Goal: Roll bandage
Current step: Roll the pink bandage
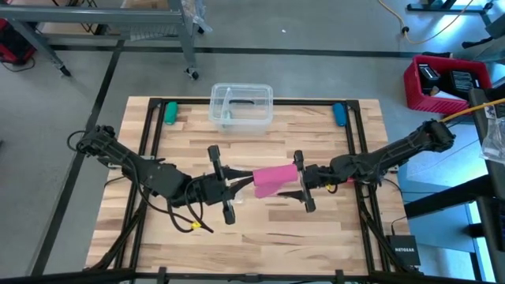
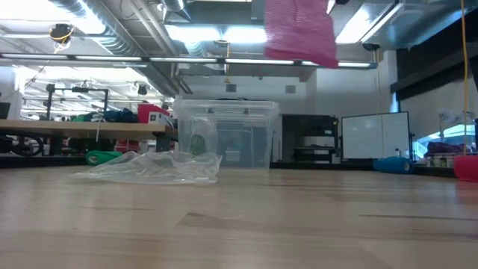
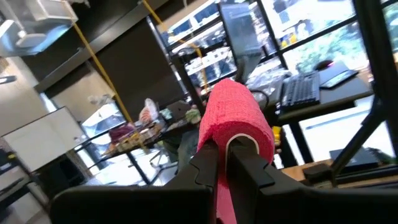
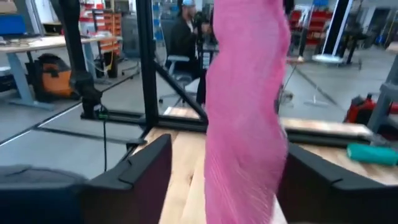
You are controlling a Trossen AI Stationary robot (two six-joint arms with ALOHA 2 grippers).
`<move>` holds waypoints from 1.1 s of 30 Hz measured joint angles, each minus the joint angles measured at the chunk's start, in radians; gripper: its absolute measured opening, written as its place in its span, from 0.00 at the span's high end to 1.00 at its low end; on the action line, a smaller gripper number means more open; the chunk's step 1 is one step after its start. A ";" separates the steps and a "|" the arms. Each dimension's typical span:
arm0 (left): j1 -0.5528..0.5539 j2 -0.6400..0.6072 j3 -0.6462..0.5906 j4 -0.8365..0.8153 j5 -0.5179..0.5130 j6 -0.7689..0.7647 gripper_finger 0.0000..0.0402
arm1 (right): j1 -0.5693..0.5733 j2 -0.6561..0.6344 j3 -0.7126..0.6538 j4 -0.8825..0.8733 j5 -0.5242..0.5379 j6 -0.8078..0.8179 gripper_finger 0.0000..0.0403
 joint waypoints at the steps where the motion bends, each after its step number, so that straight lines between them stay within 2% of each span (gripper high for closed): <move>1: 0.001 0.000 0.000 0.002 0.019 -0.003 0.97 | 0.000 0.005 0.000 0.014 0.000 -0.014 0.41; 8: 0.006 0.000 0.000 0.008 0.040 -0.005 0.97 | 0.000 0.056 0.000 0.088 -0.027 -0.024 0.55; 16: 0.012 0.000 0.000 0.008 0.040 -0.021 0.97 | 0.000 0.089 0.000 0.123 -0.021 -0.077 0.61; 18: 0.012 0.001 0.000 0.017 0.040 -0.015 0.97 | 0.001 0.089 0.000 0.119 -0.015 -0.112 0.70; 21: 0.006 0.002 -0.001 0.093 0.047 0.007 0.97 | 0.001 0.089 0.000 0.120 -0.020 -0.147 0.91; 22: 0.004 0.002 -0.001 0.130 0.050 0.017 0.97 | 0.001 0.089 0.000 0.120 -0.020 -0.165 0.95; 26: -0.015 -0.014 -0.001 0.229 0.071 0.054 0.97 | 0.001 0.089 0.000 0.121 -0.002 -0.182 0.97; 33: -0.024 -0.035 -0.001 0.273 0.055 0.193 0.97 | 0.007 0.089 0.000 0.119 -0.010 -0.180 0.99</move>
